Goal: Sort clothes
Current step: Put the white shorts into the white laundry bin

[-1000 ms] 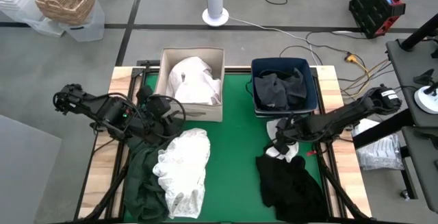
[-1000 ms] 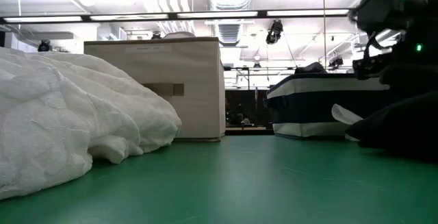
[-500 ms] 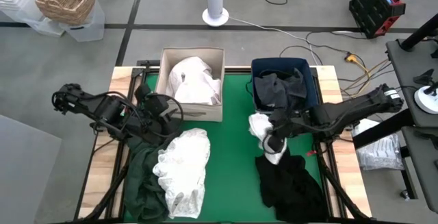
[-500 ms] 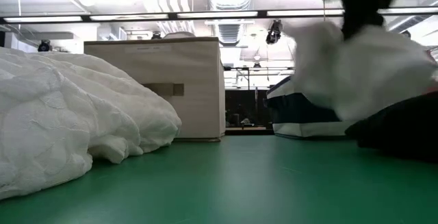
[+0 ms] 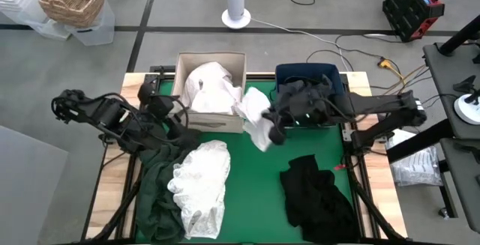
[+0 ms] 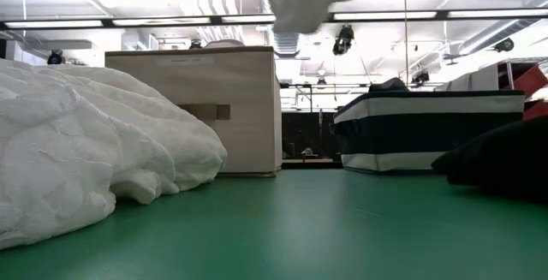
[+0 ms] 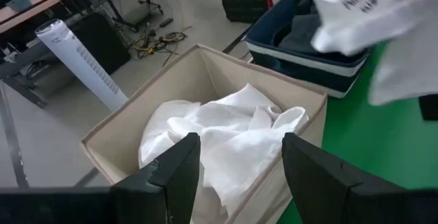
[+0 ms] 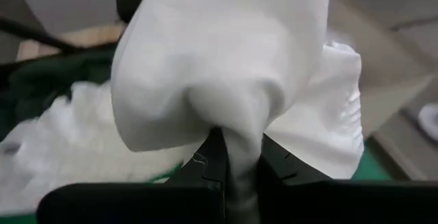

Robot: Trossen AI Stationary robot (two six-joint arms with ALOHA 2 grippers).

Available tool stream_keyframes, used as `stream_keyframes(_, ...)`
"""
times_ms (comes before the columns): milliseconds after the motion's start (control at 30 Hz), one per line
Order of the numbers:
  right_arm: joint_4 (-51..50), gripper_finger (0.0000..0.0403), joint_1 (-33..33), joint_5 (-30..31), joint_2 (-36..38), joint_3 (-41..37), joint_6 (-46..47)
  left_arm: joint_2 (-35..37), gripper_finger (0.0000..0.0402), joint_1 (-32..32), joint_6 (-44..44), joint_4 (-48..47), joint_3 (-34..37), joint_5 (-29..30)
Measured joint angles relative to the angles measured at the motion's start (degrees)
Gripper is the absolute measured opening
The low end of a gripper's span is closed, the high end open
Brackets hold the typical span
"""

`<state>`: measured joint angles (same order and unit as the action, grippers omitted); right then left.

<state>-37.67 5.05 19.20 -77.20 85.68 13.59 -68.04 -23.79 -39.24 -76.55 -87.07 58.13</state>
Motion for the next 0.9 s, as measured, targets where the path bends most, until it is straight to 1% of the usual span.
stream_keyframes(100, 0.91, 0.0024, -2.65, -0.48, -3.72, 5.44, -4.78, 0.91, 0.0185, 0.00, 0.01, 0.02, 0.00, 0.05)
stream_keyframes(167, 1.99, 0.0024, -4.73, -2.33, -6.16, 8.48, -7.27, 1.40, 0.0185, 0.00, 0.00, 0.01, 0.00, 0.40)
stream_keyframes(367, 4.16, 0.0024, -11.46, -7.45, -14.42, 17.52, -11.64, 2.36, 0.0185, 0.00, 1.30, 0.13, 0.00, 1.46)
stream_keyframes(500, 4.06, 0.0024, -15.40, -11.42, -21.14, 25.09, -13.27, 2.74, 0.0185, -0.02, 1.46, 0.13, 0.00, 2.43)
stream_keyframes(567, 4.13, 0.0025, -16.95, -11.98, -24.78, 29.32, -13.68, 2.88, 0.0185, 0.00, 1.48, 0.04, 0.00, 2.45)
stream_keyframes(633, 4.07, 0.0039, -18.56, -12.00, -28.33, 33.72, -13.62, 2.94, 0.0185, 0.00, 1.72, -0.02, 0.00, 2.47)
stream_keyframes(833, 3.08, 0.0112, -22.79, -12.05, -38.16, 46.22, -11.98, 2.94, 0.0185, -0.02, 2.55, -0.11, 0.00, 2.47)
stream_keyframes(900, 2.03, 0.0135, -23.75, -13.12, -40.74, 49.45, -11.25, 2.94, 0.0185, -0.02, 2.61, -0.24, 0.00, 2.47)
